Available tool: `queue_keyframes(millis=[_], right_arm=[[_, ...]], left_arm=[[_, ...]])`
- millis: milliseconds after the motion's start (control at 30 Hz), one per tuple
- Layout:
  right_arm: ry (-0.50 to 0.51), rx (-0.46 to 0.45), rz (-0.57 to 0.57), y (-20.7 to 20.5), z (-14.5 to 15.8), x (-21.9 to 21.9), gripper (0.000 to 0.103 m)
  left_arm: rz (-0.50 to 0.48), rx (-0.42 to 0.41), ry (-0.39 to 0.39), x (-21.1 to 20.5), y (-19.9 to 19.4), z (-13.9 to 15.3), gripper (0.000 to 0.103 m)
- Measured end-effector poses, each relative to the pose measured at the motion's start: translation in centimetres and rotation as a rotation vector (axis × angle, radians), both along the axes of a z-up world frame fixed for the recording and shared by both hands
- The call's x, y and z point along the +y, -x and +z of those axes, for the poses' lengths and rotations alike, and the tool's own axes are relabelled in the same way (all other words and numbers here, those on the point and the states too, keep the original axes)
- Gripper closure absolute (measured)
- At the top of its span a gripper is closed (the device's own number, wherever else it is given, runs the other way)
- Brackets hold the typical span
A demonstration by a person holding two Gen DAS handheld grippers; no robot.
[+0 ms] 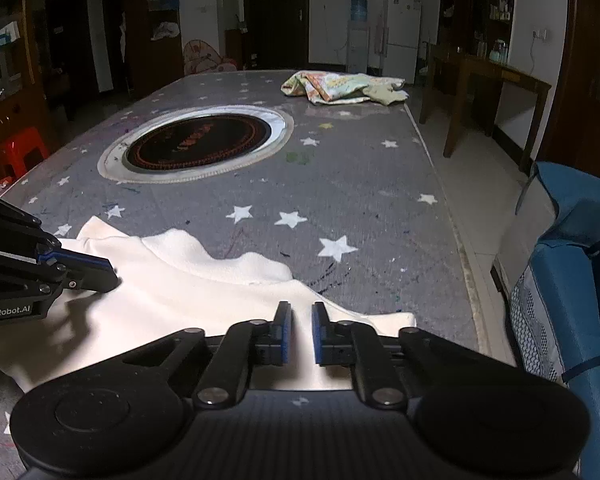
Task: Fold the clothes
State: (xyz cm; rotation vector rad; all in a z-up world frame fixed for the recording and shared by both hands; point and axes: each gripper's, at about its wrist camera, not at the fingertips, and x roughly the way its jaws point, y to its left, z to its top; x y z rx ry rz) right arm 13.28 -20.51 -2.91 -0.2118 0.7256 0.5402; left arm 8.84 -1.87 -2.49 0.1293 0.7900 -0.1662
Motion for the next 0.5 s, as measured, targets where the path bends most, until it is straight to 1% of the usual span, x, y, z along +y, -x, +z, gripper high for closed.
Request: queue_keyframes(millis=[167,233,267,300,333,367,400,467,500], right_arm=[[0.003,-0.018,0.006,0.2,0.4,0.0,0.098],[0.002,-0.012,0.018,0.0,0.3,-0.1,0.096],[0.0,-0.013,0.016,-0.1,0.3,-0.2,0.09],[-0.002,-0.016,0.013,-0.2,0.3,-0.2,0.082],[-0.006,-0.016,0.015,-0.3,0.2,-0.3,0.079],[-0.008,-0.013,0.014,-0.6,0.2,-0.3,0.078],[-0.01,-0.01,0.012,-0.8,0.1,-0.3,0.073],[-0.016,-0.001,0.013,-1.3,-0.1,-0.2,0.065],[-0.017,0.003,0.013,-1.5,-0.2,-0.2,0.065]], left_arm=[[-0.02,-0.029,0.011,0.5,0.2,0.7,0.102],[-0.027,-0.031,0.018,0.7,0.1,0.9,0.102],[-0.03,-0.029,0.021,0.8,0.0,1.0,0.099],[-0.03,-0.027,0.023,0.9,-0.1,1.0,0.098],[-0.029,-0.025,0.023,1.0,-0.3,0.9,0.097],[-0.027,-0.023,0.022,1.1,-0.5,0.8,0.094],[-0.021,-0.023,0.02,1.1,-0.6,0.7,0.091],[-0.024,-0.019,0.018,1.3,-0.9,0.4,0.072],[-0.023,-0.018,0.017,1.3,-1.0,0.2,0.069]])
